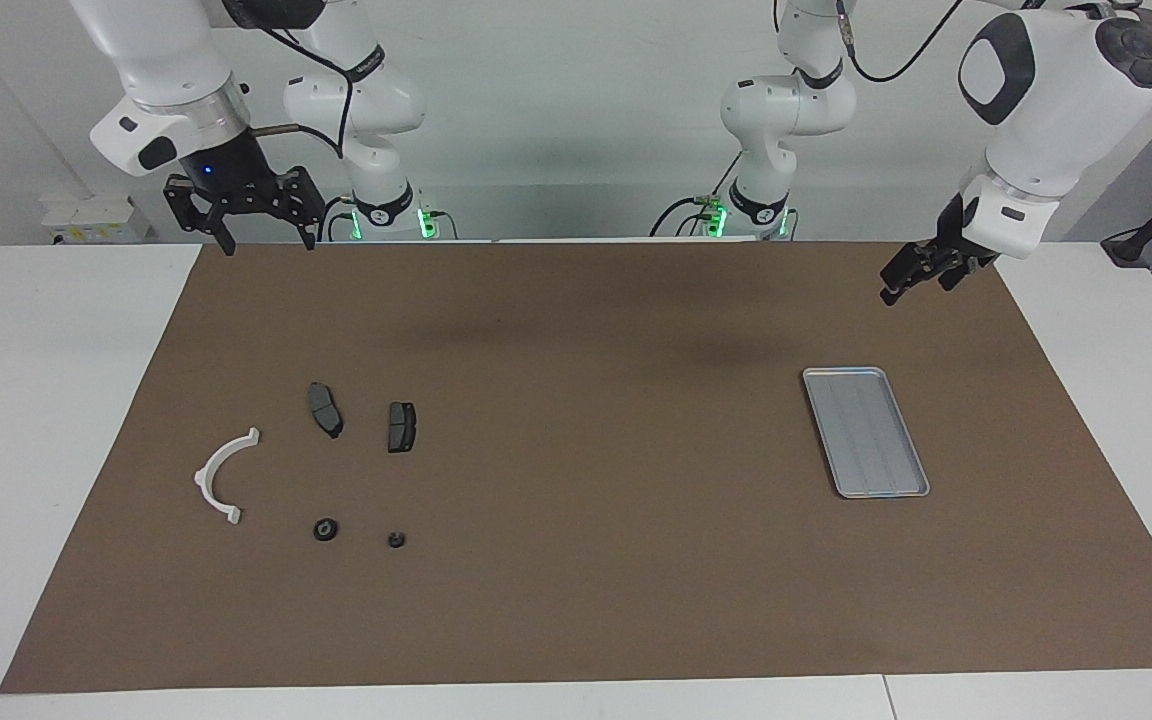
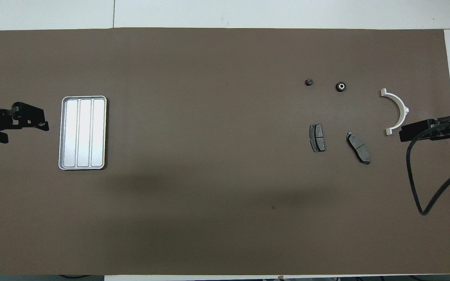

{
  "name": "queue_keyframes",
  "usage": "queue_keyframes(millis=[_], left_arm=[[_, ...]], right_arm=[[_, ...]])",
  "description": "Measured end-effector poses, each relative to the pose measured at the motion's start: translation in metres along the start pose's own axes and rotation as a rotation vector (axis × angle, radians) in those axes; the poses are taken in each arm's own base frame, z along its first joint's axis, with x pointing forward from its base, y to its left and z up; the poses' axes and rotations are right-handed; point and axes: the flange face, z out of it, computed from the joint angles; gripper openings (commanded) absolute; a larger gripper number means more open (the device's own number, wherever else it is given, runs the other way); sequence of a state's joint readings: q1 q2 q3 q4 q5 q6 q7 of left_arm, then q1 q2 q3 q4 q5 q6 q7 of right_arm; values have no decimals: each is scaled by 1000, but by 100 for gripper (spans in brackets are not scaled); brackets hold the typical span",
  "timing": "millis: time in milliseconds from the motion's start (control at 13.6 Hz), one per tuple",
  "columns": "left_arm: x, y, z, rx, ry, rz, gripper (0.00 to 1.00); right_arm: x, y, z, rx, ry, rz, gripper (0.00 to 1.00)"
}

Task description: Pick bearing gear from pile to tray

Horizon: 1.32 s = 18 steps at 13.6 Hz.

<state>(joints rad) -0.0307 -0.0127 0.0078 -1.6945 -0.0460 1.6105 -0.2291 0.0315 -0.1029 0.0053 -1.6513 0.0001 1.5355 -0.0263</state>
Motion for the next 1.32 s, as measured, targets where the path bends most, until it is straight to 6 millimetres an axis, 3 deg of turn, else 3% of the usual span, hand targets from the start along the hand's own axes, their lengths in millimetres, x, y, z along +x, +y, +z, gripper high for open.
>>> queue_keyframes(millis=[880, 1320], left_arm=[[0, 0, 0, 0, 0, 0, 100], [0, 0, 0, 0, 0, 0, 100]], right_arm=[[2, 0, 6, 0, 17, 0, 100], [19, -6, 78, -2, 65, -12, 100]])
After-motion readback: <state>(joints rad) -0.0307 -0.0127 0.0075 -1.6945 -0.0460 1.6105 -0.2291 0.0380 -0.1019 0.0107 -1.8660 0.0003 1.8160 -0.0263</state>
